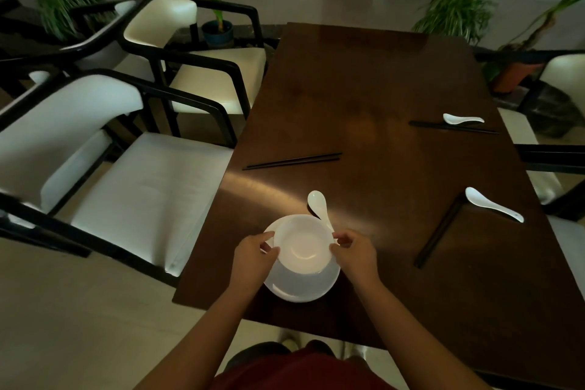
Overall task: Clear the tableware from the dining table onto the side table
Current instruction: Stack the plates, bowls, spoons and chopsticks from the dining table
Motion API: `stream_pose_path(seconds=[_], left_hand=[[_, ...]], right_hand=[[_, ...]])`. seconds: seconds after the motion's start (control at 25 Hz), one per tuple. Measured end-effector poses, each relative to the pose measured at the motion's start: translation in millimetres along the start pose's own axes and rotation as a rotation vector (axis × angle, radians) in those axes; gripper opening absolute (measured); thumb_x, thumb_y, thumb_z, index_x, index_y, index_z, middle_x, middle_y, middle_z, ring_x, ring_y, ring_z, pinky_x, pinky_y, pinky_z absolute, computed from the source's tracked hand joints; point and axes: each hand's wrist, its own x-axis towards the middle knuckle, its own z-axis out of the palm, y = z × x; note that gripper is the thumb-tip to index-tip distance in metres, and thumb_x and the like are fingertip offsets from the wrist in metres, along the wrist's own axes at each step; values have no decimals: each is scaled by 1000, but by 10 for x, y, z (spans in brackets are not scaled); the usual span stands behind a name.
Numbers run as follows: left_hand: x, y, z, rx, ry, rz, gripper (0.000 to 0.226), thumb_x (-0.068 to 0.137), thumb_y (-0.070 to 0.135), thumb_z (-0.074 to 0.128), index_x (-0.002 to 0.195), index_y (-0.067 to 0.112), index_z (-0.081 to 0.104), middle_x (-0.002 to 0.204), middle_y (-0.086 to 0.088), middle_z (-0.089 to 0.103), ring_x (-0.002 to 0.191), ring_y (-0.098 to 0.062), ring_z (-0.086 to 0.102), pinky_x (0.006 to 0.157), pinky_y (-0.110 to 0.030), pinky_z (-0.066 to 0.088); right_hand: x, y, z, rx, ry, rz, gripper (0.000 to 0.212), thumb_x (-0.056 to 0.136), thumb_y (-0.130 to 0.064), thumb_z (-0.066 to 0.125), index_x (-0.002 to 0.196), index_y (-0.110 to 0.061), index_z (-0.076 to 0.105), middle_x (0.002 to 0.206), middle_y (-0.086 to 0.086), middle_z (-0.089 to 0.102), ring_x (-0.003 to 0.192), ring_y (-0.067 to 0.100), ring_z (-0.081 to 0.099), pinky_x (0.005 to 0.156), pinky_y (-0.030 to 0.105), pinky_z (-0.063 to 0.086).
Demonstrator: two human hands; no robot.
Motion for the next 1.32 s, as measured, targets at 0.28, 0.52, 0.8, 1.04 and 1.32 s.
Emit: stream_pose_path(seconds=[0.28, 0.52, 0.8, 1.04, 1.32], left_hand=[[56, -47, 14, -317, -174, -244, 31, 86, 6, 58, 118, 6, 61, 112, -11, 62, 88, -16, 58, 55, -16, 53], [55, -133, -22, -292, -164, -247, 36, 86, 13, 61, 121, 10, 58, 106, -7, 61, 82, -11, 58, 56, -15, 53], [371, 24, -94, -248, -26, -201, 29, 88, 18, 58, 117, 12, 61, 104, -6, 68, 92, -19, 64, 91, -41, 51], [1021, 444, 181, -104, -96, -110, 32, 85, 18, 61, 116, 12, 61, 108, -6, 65, 96, -16, 59, 86, -26, 44], [1581, 652, 703, 163, -273, -88, 26, 85, 9, 59, 110, 5, 65, 109, -13, 68, 98, -24, 63, 91, -32, 49]], right_hand=[[58, 28, 2, 90, -126, 75, 34, 85, -8, 63, 118, -12, 62, 114, 8, 66, 89, 19, 61, 79, 33, 57], [129, 104, -52, 119, -199, 79, 29, 83, -19, 66, 112, -15, 64, 105, 2, 67, 88, 16, 64, 70, 27, 58], [897, -253, -116, -209, -113, -103, 30, 84, -22, 62, 113, -13, 63, 107, 8, 67, 96, 23, 62, 85, 34, 51], [1376, -324, 104, -360, -190, -165, 29, 81, -16, 65, 109, -10, 63, 106, 11, 67, 96, 25, 62, 83, 34, 50], [1497, -144, 216, -362, -238, -125, 17, 82, -9, 53, 91, -12, 67, 91, 9, 70, 78, 21, 62, 66, 24, 45]])
